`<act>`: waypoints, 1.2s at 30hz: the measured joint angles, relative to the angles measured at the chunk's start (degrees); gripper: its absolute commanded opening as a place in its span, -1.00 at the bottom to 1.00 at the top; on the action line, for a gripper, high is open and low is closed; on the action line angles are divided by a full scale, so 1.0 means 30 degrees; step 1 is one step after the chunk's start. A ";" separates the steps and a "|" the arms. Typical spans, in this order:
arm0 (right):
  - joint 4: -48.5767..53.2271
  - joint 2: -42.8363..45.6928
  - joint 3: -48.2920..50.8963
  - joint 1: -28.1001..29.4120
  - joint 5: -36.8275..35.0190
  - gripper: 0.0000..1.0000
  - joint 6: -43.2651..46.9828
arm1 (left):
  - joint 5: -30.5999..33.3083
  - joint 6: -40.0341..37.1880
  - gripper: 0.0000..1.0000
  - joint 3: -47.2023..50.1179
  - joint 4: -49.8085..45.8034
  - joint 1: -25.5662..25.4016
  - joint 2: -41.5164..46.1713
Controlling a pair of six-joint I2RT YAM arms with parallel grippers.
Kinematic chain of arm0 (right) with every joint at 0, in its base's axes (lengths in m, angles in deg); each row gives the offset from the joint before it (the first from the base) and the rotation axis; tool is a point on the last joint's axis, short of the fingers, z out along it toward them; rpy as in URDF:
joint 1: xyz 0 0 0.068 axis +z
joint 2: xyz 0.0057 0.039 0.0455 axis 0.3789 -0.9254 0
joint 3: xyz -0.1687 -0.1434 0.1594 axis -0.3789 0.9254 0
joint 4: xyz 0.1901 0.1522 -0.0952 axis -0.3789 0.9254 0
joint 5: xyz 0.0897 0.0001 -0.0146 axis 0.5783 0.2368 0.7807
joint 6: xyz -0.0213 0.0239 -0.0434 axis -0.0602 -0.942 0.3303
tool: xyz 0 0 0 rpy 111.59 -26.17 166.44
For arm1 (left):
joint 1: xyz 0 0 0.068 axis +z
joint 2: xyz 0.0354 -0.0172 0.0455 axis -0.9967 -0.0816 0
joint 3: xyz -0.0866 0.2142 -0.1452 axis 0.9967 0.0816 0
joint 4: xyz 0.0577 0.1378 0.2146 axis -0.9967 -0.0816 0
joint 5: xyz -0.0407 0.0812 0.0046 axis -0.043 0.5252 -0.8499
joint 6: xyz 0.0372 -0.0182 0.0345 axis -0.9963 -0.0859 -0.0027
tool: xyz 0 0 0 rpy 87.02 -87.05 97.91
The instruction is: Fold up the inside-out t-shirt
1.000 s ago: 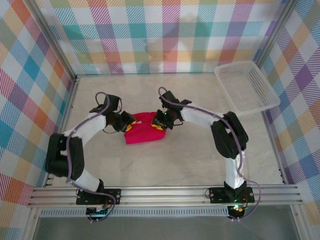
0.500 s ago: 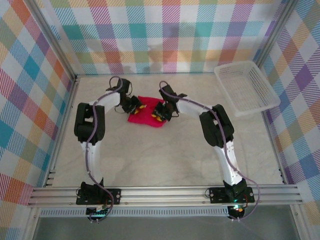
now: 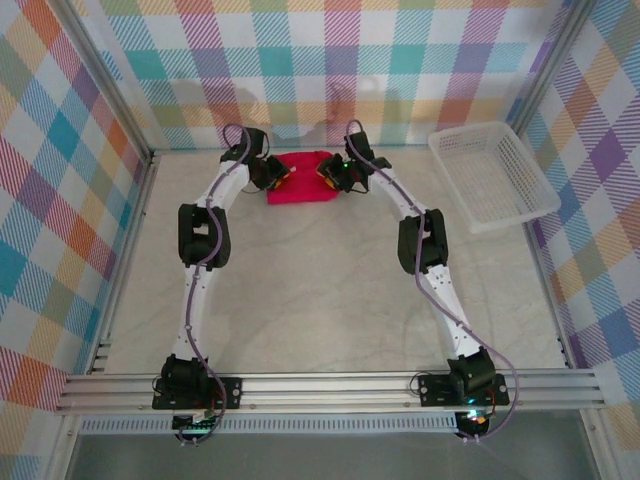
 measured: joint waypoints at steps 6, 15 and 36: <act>0.1719 0.2113 0.2040 -0.0095 -0.0146 0.33 0.1792 | 0.1486 -0.1989 1.00 0.0364 -0.1501 0.0051 0.1464; 0.3548 1.1242 1.0047 0.0393 -0.1457 0.99 0.6295 | 0.6011 -0.4131 0.93 1.1752 -0.0357 -0.0051 1.3143; -1.2415 2.8319 3.8505 -0.0372 -1.3741 0.99 2.0130 | 1.5526 -1.2378 1.00 3.1066 1.0426 -0.1698 2.4225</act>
